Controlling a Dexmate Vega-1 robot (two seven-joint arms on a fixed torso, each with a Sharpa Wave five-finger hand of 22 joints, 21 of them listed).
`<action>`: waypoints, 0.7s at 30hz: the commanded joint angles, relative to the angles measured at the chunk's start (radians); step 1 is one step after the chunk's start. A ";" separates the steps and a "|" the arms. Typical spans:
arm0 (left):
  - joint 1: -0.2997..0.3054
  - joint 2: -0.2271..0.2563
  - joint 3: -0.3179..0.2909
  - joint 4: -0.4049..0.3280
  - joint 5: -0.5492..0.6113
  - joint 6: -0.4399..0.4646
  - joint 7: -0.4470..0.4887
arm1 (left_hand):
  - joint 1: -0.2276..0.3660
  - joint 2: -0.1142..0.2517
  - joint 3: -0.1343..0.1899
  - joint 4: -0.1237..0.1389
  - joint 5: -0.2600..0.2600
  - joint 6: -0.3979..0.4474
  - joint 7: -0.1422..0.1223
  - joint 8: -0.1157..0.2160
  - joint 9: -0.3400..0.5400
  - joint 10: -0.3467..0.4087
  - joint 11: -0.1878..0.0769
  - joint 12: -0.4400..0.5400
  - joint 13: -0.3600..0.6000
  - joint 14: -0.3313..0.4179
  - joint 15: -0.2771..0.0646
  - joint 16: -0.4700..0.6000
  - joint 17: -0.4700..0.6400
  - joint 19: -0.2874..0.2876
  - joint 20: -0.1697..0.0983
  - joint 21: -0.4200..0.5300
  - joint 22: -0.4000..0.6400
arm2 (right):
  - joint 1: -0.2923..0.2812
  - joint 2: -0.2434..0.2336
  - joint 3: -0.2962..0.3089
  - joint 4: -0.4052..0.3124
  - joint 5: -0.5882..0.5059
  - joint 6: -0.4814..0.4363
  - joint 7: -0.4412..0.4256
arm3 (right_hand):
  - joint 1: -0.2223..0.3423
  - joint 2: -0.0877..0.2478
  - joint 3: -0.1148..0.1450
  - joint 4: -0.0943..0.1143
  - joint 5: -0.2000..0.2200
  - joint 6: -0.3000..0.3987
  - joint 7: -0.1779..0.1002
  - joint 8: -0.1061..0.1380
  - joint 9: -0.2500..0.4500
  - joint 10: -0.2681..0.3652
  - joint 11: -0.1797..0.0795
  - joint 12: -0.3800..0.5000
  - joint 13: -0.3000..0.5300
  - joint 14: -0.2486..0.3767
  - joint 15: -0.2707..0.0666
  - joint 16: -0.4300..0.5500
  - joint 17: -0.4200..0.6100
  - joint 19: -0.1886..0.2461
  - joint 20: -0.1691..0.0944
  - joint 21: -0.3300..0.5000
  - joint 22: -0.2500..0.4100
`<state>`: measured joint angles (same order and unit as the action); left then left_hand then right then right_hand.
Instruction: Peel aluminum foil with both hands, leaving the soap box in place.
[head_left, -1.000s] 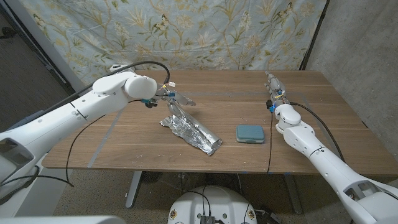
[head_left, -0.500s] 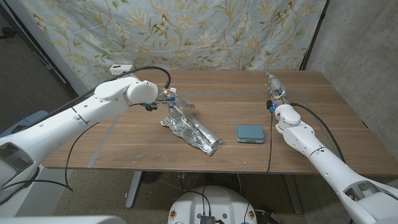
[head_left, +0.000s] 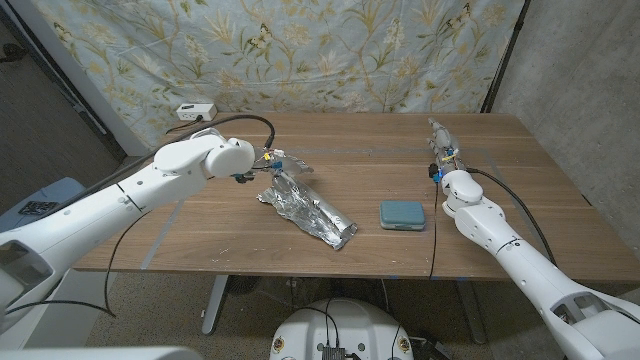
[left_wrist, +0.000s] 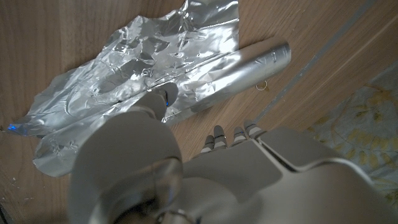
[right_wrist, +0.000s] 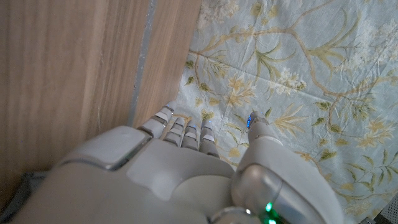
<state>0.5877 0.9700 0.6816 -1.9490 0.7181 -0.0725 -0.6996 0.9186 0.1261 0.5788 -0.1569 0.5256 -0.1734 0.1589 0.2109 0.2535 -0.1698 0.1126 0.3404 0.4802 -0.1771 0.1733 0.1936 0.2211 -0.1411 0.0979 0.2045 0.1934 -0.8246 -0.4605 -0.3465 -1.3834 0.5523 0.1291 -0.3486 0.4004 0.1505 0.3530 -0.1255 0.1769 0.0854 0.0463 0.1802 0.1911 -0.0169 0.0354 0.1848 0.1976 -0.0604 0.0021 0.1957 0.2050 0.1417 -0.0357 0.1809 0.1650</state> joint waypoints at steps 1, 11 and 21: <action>0.041 -0.001 -0.013 0.003 0.036 0.001 0.056 | -0.003 -0.003 -0.001 0.002 0.009 -0.140 -0.006 0.004 0.003 -0.215 0.003 0.008 0.007 -0.119 0.000 0.009 0.005 -0.005 -0.006 0.010 0.001 | 0.001 0.005 0.003 0.018 0.007 0.011 0.003 | 0.001 -0.001 -0.001 0.001 0.001 -0.003 -0.003 0.007 0.003 -0.004 0.005 0.001 0.002 -0.010 -0.003 0.000 0.002 -0.005 -0.049 0.003 0.004; 0.064 0.006 -0.024 0.009 0.041 -0.020 0.110 | -0.009 -0.006 -0.005 0.005 0.017 -0.120 -0.007 0.013 0.007 -0.212 0.000 0.021 0.016 -0.111 -0.004 0.012 0.008 -0.002 -0.009 0.014 0.002 | 0.002 0.001 0.003 0.020 0.010 0.008 0.009 | 0.001 0.000 -0.001 0.000 0.001 -0.004 -0.003 0.008 0.003 -0.006 0.004 0.002 0.002 -0.011 -0.003 0.001 0.002 -0.006 -0.049 0.003 0.004; 0.092 0.011 -0.037 0.006 0.051 -0.024 0.163 | -0.009 -0.008 -0.005 0.002 0.028 -0.087 -0.013 0.025 0.010 -0.188 -0.007 0.044 0.027 -0.085 -0.010 0.020 0.011 0.020 -0.011 0.024 0.002 | 0.010 0.001 -0.003 0.030 0.010 0.006 0.019 | 0.000 0.000 -0.002 0.000 0.001 -0.004 -0.003 0.009 0.003 -0.007 0.004 0.004 0.002 -0.011 -0.003 0.002 0.002 -0.007 -0.049 0.004 0.004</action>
<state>0.6506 0.9751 0.6565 -1.9418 0.7564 -0.0879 -0.5945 0.9132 0.1207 0.5761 -0.1542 0.5449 -0.1755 0.1567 0.2286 0.2581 -0.1698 0.1125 0.3737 0.5026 -0.1732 0.1695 0.2073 0.2274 -0.1299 0.0877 0.2190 0.1933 -0.8219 -0.4590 -0.3438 -1.3641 0.5611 0.1374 -0.3389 0.4004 0.1504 0.3531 -0.1254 0.1769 0.0855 0.0463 0.1851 0.1910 -0.0169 0.0354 0.1848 0.1975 -0.0644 -0.0022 0.1958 0.2050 0.1379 -0.0396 0.1809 0.1651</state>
